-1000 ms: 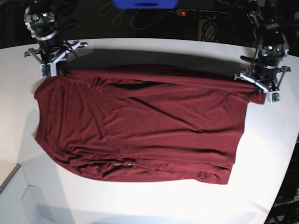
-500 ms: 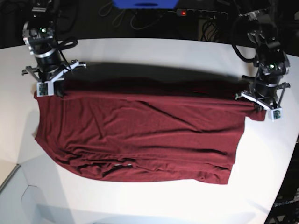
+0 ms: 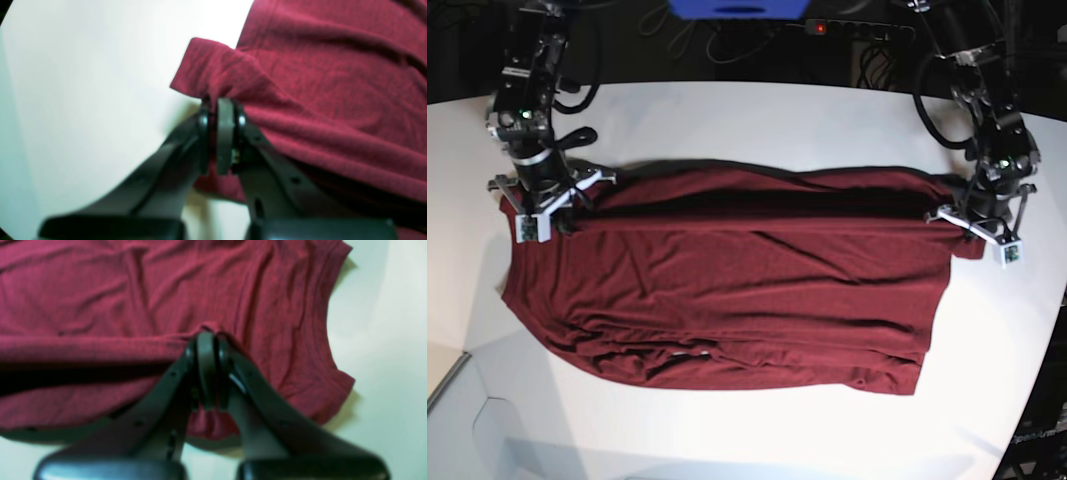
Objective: Layout the t-shirt on the table in an organized manner, then fold the t-shirt properly
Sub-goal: 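Lower the held edge with both grippers onto the shirt body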
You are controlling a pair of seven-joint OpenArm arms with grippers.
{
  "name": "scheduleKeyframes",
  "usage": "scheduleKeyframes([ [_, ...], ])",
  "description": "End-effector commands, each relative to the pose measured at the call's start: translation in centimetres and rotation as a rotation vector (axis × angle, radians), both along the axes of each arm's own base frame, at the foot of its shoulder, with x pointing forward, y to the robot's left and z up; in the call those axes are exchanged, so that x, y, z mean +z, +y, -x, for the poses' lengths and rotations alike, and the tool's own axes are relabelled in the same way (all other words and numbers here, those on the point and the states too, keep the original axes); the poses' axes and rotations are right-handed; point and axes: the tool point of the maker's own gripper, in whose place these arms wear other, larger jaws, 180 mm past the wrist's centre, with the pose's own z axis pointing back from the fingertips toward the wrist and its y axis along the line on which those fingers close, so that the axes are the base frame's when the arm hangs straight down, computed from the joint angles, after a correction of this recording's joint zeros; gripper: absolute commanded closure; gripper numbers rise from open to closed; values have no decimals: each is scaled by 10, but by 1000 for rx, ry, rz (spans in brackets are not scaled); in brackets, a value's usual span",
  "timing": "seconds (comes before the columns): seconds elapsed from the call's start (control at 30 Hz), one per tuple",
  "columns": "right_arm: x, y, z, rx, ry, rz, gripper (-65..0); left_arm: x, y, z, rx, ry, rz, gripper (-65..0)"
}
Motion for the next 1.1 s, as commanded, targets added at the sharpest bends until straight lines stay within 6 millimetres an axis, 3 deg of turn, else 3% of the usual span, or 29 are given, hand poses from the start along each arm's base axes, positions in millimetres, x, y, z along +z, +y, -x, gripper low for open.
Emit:
scheduleKeyframes([
  [0.0,13,-3,-12,1,-56,6,0,16,6,-10,7,-55,-25,0],
  [0.33,13,-4,-38,-8,-71,-18,0,8,4,-5,6,7,-6,0],
  [0.6,2,-4,-39,3,-43,-18,0,-9,-18,-16,-51,60,25,-1],
  [0.8,4,-8,-39,5,-43,-6,0,-19,-20,-27,-45,85,55,-8],
  [1.07,3,-8,-38,5,-41,-6,0,2,-17,-31,-49,33,28,-225],
])
